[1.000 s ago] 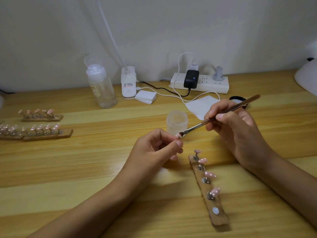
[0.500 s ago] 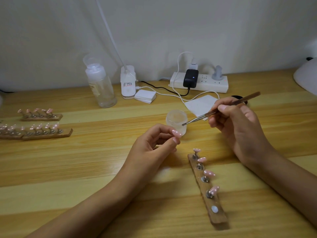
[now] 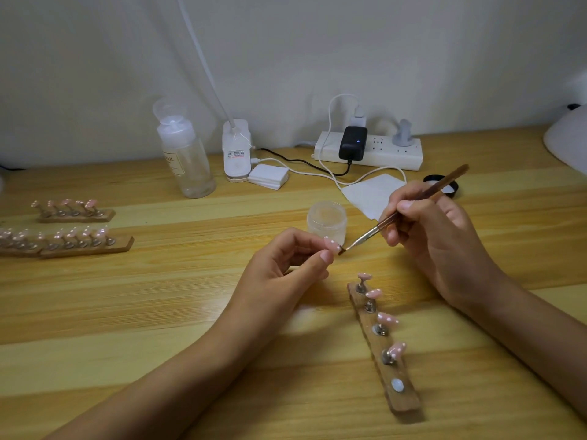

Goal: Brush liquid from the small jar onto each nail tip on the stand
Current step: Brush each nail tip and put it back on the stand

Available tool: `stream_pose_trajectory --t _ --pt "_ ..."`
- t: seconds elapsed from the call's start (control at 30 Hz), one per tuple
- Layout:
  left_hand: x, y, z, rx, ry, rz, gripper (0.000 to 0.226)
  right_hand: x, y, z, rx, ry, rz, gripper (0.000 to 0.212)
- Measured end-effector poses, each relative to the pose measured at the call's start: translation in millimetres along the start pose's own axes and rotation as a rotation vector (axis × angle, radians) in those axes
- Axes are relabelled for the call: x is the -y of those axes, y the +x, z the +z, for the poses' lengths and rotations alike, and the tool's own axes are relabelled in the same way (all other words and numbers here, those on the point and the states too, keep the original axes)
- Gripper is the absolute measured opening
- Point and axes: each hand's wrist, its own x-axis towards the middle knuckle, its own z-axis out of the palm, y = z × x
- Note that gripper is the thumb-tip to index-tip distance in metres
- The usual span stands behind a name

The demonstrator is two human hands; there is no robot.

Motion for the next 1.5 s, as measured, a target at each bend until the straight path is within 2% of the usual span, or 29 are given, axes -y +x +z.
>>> stream_pose_trajectory --t 0.17,0.33,0.5,0.67,1.07,1.23,1.4,1.5 --pt "-0.8 -0.3 -0.5 -0.023 -0.033 -0.016 0.009 -1.2 -0.2 -0.1 0.063 0.01 0.021 0.017" --pt "-1.2 -0.8 -0.5 0.011 -0.036 -0.003 0.01 -0.8 4.5 -2.6 -0.039 0.141 0.026 0.029" --pt "-0.3 -1.0 -0.5 0.029 0.006 0.0 0.011 -0.4 2.1 0.5 -0.019 0.066 0.049 0.027" --pt "0.8 -0.1 -0.9 0.056 0.047 0.012 0.016 3.3 0.4 3.7 -0.02 0.049 0.051 0.016" --pt "6.4 0.9 -3.2 0.112 0.109 0.011 0.007 -1.7 0.9 4.6 -0.049 -0.033 -0.008 0.014" --pt "7.6 1.1 -2.6 0.095 0.109 0.007 0.006 0.8 4.1 1.4 -0.059 0.063 0.019 0.028" --pt "6.4 0.3 -2.9 0.088 0.113 0.01 0.008 0.5 1.0 3.9 0.002 0.016 0.024 0.019" --pt "6.0 0.3 -3.6 0.09 0.125 0.022 0.015 -1.1 -0.1 4.4 -0.046 -0.046 -0.012 0.019"
